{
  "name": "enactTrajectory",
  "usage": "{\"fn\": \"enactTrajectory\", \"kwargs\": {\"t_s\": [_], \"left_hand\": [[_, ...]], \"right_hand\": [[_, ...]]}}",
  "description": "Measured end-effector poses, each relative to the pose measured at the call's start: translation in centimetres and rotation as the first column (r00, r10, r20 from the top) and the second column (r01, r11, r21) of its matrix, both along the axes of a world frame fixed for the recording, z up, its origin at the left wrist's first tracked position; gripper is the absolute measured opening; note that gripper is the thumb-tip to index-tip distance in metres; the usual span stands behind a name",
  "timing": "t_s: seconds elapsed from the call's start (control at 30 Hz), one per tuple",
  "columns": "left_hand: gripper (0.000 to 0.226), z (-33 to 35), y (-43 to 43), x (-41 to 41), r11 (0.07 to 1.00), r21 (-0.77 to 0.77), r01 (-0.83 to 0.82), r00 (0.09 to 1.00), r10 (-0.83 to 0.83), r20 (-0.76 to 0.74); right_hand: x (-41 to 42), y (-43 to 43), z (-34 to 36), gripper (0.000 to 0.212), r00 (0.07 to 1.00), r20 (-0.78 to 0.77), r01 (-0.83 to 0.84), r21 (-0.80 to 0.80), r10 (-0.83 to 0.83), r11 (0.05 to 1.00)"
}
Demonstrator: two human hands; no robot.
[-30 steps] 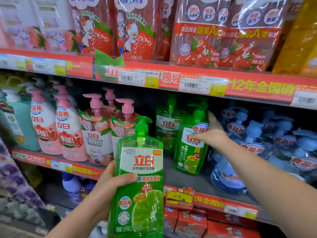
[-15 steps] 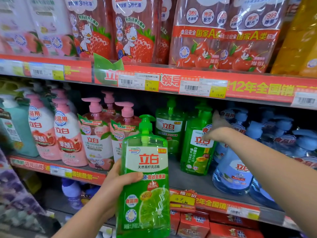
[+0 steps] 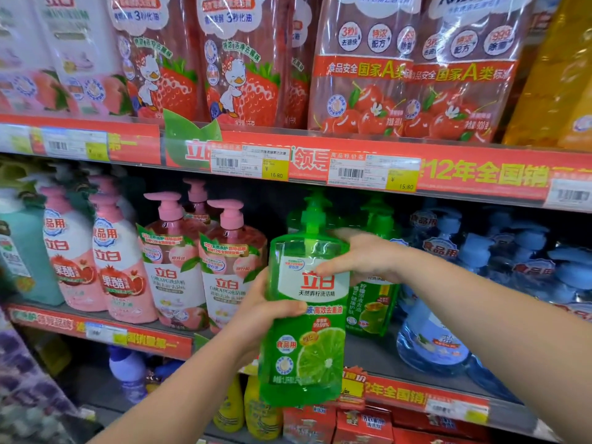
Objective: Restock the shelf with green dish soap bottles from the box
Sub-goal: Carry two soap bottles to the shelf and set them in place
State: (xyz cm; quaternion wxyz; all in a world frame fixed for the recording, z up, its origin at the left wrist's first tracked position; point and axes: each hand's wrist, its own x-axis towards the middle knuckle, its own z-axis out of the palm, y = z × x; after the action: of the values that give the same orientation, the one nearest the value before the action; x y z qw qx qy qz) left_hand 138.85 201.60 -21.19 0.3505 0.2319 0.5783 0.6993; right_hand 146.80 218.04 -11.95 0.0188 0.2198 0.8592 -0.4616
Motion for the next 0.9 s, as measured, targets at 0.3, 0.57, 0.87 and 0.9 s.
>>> {"fn": "enactTrajectory", "kwargs": {"t_s": [0.3,0.57,0.87,0.9], "left_hand": [[0.078,0.8,2.8,-2.0,0.989,-0.138,-0.055,0.975,0.023,-0.22],[0.094,1.9,4.0,-1.2,0.966,-0.118,-0.229,0.914,0.172,-0.369],[0.069,1.0,4.8,-2.0,0.916,-0.206,-0.345,0.873,0.232,-0.43],[0.063,1.1,4.9,-2.1,0.923,-0.199,-0.329,0.897,0.24,-0.372]], "right_hand": [[-1.1,-0.1,-0.1,0.101,0.988,-0.149,0.107,0.406,-0.049,0.907],[-2.5,-0.6,-2.6,0.097,0.981,-0.149,0.18,0.439,-0.126,0.88],[-3.7,-0.7,-2.2,0.1,0.99,0.094,0.026,0.605,-0.104,0.796],[-3.8,-0.8,-2.0,0.098,0.987,0.116,0.015,0.621,-0.111,0.783]]}}
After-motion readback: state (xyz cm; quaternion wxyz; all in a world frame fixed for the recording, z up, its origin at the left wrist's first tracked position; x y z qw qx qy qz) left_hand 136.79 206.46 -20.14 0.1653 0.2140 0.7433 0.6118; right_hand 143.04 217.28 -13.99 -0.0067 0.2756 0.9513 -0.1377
